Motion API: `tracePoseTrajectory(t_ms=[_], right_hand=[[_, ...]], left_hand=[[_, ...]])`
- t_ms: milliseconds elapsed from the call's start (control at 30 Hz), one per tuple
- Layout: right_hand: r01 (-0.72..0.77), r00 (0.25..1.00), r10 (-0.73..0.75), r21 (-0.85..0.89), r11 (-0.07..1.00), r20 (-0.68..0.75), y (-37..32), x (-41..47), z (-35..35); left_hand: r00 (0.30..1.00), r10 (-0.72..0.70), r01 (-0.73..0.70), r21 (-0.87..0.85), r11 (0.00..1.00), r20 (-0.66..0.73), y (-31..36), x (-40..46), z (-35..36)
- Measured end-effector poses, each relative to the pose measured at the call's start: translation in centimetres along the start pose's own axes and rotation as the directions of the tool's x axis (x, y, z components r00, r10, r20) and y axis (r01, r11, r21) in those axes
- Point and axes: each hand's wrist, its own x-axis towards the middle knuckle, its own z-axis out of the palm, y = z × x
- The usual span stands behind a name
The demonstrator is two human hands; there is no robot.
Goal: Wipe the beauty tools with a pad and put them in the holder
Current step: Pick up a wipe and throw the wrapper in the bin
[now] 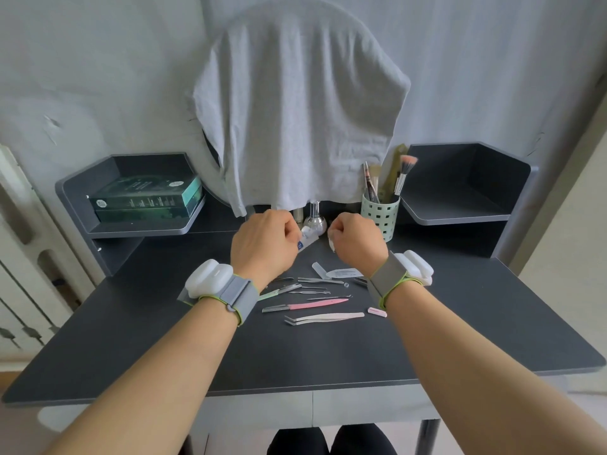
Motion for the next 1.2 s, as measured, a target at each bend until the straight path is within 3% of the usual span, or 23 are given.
tracePoseTrajectory(t_ms=[300,500,833,1200], right_hand=[[0.115,0.992,-0.099,0.209,0.971,-0.083,-1.2,-0.6,-0.4],[0.193,0.974,-0.147,0.283,0.94,-0.174,-2.1,-0.5,-1.4],[0.21,0.976,-0.217,0.299,0.931,-0.009,-1.1,-1.0,-0.6],[0.178,0.976,-0.213,0.387,0.905,0.051,-1.9,-1.4,-0.8]], left_hand=[[1.0,0.005,-0.003,-0.086,0.996,0.014,-0.9,0.6,1.0],[0.99,0.078,-0.057,-0.177,0.983,0.114,-1.0,0.5,1.9],[0.992,0.086,-0.068,-0.174,0.982,0.095,-0.9,0.8,2.2],[0.998,0.054,-0.051,-0.117,0.992,0.025,-1.4,0.9,2.5]])
